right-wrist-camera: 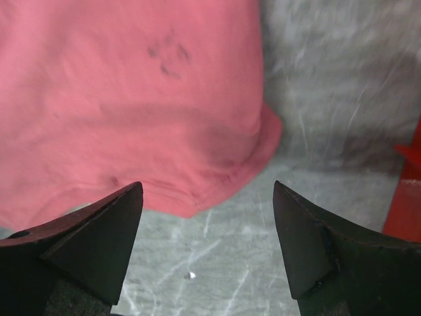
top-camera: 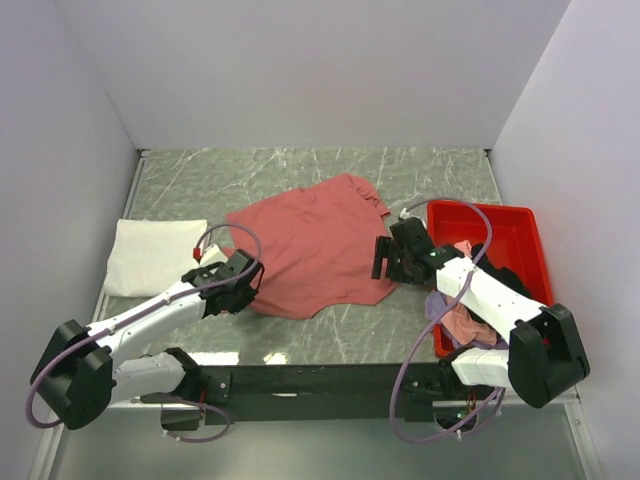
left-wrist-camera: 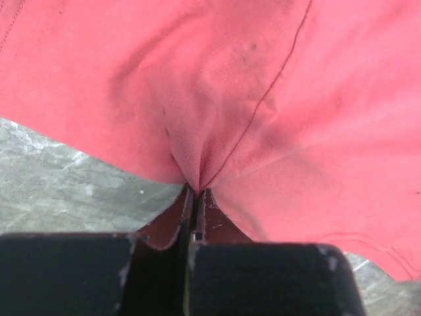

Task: Fold and stack the t-shirts
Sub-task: Flatten the tshirt out

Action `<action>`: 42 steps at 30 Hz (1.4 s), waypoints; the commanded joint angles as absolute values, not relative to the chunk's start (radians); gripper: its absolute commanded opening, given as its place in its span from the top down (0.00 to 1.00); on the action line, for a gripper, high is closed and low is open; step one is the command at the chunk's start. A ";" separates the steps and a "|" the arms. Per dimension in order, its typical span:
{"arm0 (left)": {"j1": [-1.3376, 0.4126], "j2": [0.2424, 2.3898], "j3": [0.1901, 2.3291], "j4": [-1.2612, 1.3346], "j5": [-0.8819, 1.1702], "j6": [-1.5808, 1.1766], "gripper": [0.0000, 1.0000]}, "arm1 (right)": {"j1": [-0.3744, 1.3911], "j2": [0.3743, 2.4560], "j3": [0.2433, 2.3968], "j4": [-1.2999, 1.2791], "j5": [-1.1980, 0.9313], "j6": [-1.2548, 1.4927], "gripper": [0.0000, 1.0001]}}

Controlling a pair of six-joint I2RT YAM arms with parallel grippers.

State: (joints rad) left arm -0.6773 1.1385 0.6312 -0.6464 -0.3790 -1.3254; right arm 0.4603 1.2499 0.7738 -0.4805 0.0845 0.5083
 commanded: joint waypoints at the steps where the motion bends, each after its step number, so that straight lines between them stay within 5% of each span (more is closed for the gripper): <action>1: -0.673 1.114 0.627 -0.655 -0.396 -1.296 0.99 | 0.471 1.258 0.730 -0.491 0.052 0.534 0.15; 22: -0.673 1.088 0.595 -0.624 -0.383 -1.301 0.99 | 0.476 1.433 0.699 -0.345 0.072 0.571 0.46; 26: -0.672 1.078 0.594 -0.618 -0.388 -1.299 0.99 | 0.476 1.462 0.712 -0.338 0.061 0.555 0.76; 31: -0.673 1.062 0.620 -0.623 -0.414 -1.279 0.99 | 0.476 1.408 0.741 -0.337 0.074 0.534 1.00; 42: -0.672 1.057 1.033 -0.801 -0.675 -1.197 0.99 | 0.474 1.140 1.052 -0.495 0.173 0.479 1.00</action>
State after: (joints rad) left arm -0.6773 1.0779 0.8776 -0.7357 -0.5282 -1.2446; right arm 0.4690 1.2499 0.9386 -0.4545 0.1051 0.5072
